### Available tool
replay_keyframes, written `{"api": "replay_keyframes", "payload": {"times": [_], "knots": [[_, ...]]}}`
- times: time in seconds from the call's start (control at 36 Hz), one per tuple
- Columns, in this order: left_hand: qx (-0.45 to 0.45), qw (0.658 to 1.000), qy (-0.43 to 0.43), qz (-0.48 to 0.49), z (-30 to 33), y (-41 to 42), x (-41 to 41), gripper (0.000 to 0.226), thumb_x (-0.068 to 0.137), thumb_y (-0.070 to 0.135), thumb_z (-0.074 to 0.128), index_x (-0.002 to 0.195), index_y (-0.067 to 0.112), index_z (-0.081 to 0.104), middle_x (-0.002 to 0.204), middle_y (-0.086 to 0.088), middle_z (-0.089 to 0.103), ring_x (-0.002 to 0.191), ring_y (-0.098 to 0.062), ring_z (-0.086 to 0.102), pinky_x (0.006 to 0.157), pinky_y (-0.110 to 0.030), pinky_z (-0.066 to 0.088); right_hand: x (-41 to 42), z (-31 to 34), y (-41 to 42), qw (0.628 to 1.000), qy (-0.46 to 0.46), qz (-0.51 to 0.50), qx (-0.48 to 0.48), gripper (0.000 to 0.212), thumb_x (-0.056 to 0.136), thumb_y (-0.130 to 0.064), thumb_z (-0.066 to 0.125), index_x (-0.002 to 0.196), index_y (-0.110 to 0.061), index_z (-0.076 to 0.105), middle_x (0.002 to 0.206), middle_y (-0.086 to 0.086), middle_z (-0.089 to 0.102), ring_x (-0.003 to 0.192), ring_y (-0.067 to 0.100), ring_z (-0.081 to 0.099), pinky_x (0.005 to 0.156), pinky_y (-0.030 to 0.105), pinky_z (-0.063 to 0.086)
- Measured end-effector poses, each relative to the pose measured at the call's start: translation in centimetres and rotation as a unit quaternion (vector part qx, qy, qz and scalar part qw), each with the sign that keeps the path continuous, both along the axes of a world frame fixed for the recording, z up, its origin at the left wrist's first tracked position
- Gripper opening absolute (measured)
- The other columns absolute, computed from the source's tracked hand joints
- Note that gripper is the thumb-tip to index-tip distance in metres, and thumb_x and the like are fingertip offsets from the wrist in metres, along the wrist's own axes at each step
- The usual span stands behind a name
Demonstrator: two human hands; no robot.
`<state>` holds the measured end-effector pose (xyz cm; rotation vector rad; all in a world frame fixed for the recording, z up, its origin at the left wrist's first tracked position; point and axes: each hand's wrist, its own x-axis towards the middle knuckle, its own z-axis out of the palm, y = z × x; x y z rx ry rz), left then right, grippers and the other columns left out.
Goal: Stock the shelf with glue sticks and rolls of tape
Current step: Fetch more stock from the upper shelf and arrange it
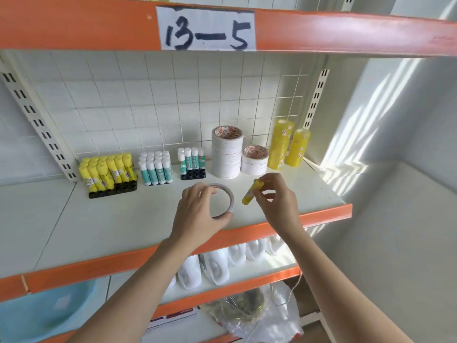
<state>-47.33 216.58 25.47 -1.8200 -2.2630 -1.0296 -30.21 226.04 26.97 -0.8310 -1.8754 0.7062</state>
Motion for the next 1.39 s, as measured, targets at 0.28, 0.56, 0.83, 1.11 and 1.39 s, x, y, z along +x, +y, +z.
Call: {"api": "replay_keyframes", "payload": {"times": [0.28,0.56,0.83,1.11,1.39], "knots": [[-0.013,1.0,-0.018,0.02,-2.2,7.1,3.6,0.053,0.067,0.042,0.081,0.108,0.014,0.062,0.112,-0.001,0.059,0.111,-0.029,0.048,0.087,-0.033,0.041,3.6,-3.0,9.7,0.995,-0.085,-0.031,0.03,0.02,0.084,-0.003,0.065,0.098,-0.014,0.058,0.079,0.0,0.069,0.08,0.02,0.063,0.076,0.037,0.053],[-0.015,1.0,-0.026,0.006,-3.4,11.0,5.3,0.055,0.067,0.042,0.082,0.109,0.013,0.06,0.111,-0.001,0.059,0.111,-0.028,0.048,0.086,-0.036,0.044,6.0,-4.7,15.3,0.991,-0.115,-0.06,0.016,0.022,0.087,-0.008,0.063,0.102,-0.02,0.053,0.086,-0.001,0.068,0.084,0.02,0.063,0.076,0.042,0.052],[-0.019,0.999,-0.037,-0.027,-3.9,12.1,5.4,0.057,0.067,0.04,0.083,0.111,0.012,0.06,0.116,-0.002,0.056,0.114,-0.027,0.047,0.089,-0.036,0.043,5.9,-5.4,15.6,0.985,-0.157,-0.064,0.033,0.021,0.091,-0.019,0.061,0.109,-0.021,0.05,0.097,-0.004,0.064,0.084,0.013,0.062,0.067,0.031,0.046],[-0.022,0.997,-0.034,-0.06,-3.7,13.0,5.4,0.059,0.07,0.042,0.08,0.117,0.015,0.056,0.124,0.002,0.052,0.118,-0.019,0.042,0.087,-0.021,0.032,6.5,-5.1,15.3,0.967,-0.165,-0.113,0.155,0.021,0.088,-0.012,0.058,0.11,-0.012,0.057,0.109,0.01,0.058,0.092,0.033,0.057,0.076,0.042,0.05],[-0.021,0.995,-0.052,-0.077,-3.6,13.6,5.0,0.065,0.066,0.038,0.083,0.12,0.017,0.054,0.127,0.004,0.052,0.12,-0.017,0.042,0.092,-0.02,0.031,6.1,-5.9,12.1,0.926,-0.272,0.068,0.254,0.042,0.075,0.003,0.07,0.112,-0.016,0.067,0.111,0.009,0.06,0.077,0.024,0.063,0.048,0.03,0.048]]}}
